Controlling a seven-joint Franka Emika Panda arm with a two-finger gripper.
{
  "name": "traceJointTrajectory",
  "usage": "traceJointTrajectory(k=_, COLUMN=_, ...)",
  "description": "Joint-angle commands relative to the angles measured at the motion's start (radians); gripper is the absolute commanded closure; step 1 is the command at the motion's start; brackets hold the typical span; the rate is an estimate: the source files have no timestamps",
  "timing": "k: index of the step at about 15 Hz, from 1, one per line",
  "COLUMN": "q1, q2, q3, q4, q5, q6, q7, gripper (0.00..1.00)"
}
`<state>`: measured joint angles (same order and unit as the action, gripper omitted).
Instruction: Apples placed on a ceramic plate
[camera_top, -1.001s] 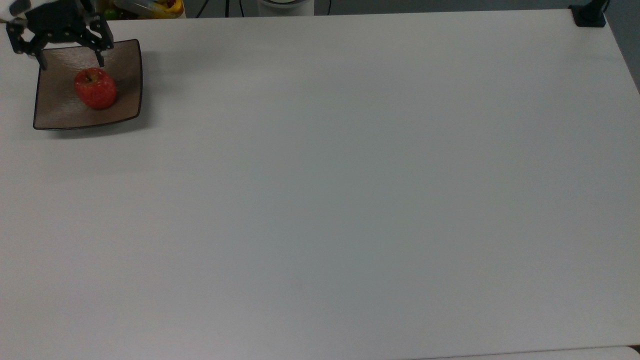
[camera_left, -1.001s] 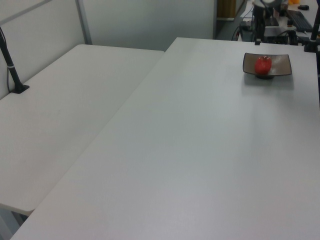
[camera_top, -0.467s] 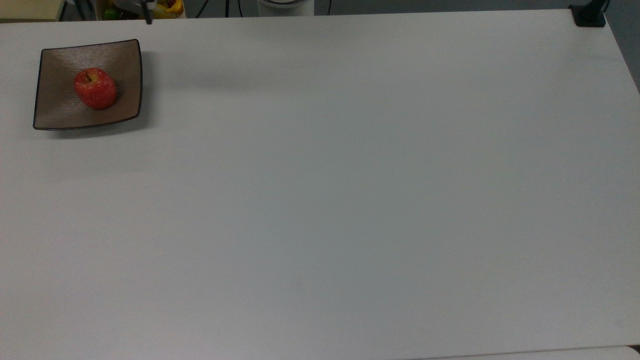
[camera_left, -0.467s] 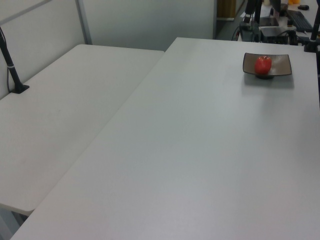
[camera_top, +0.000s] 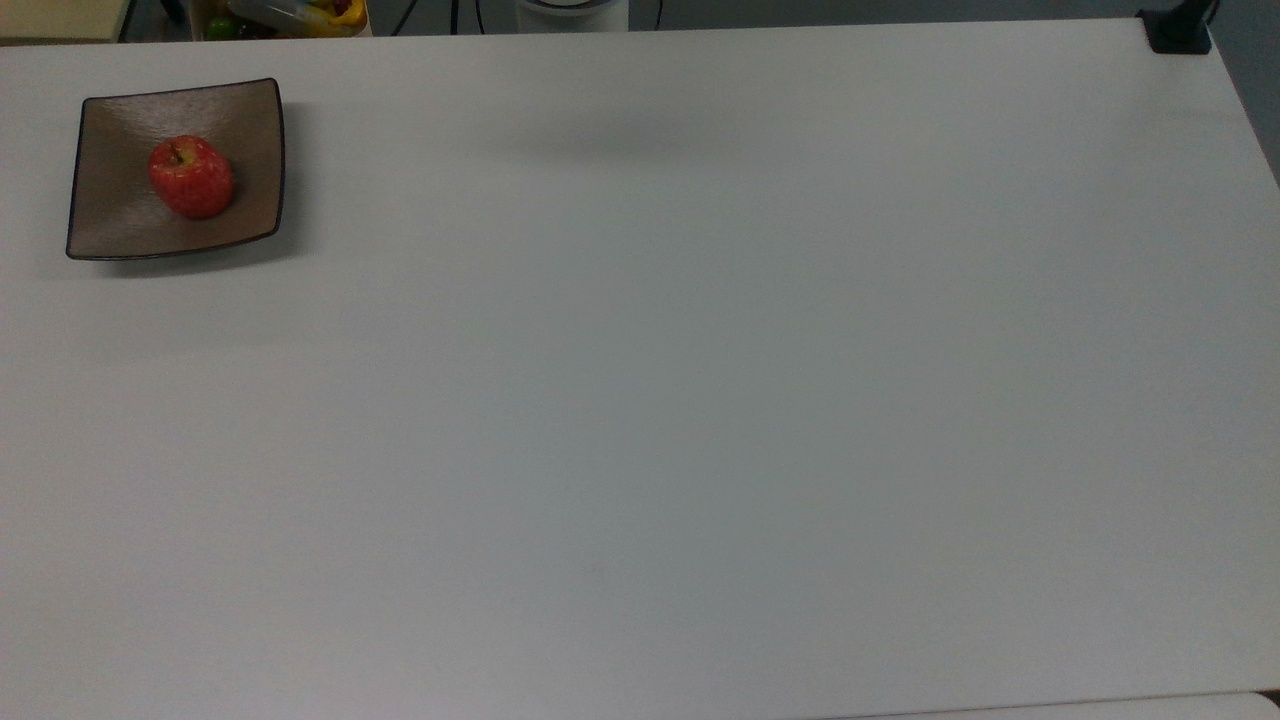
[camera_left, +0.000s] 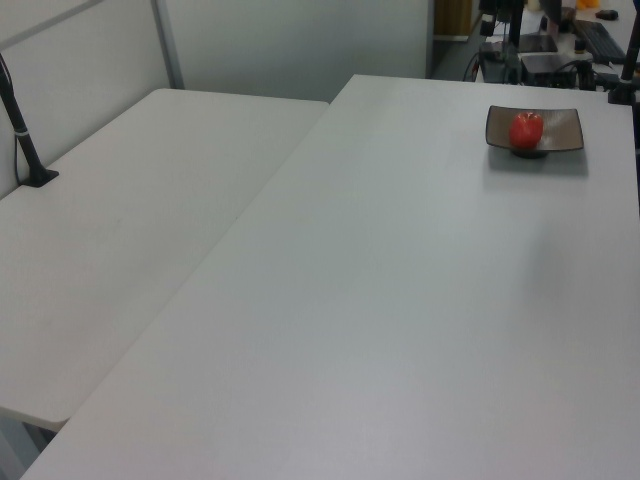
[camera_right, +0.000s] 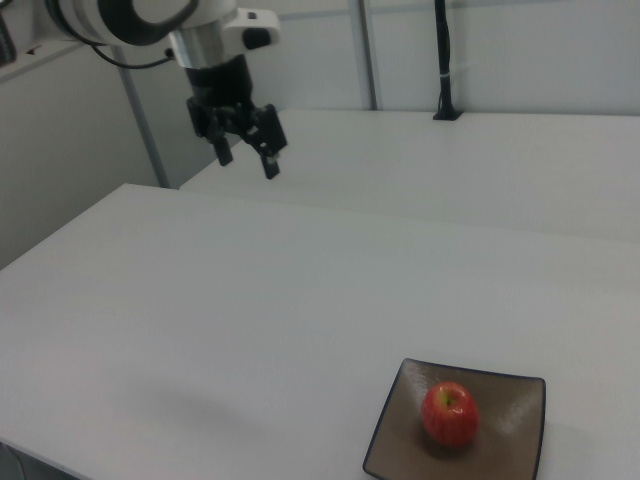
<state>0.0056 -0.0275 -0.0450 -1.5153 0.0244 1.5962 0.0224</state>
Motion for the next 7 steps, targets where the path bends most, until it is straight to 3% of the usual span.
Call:
traceJointTrajectory(k=1, q1=0.037, q2=-0.008, q3=0.049, q4=-0.002, q5=0.012, q6=-0.027, q7=0.082, gripper=0.0)
traceJointTrajectory(k=7, q1=0.115, q2=-0.011, q3=0.05, q4=-0.071, q5=0.028, q6=0.025, q7=0.03, gripper=0.0)
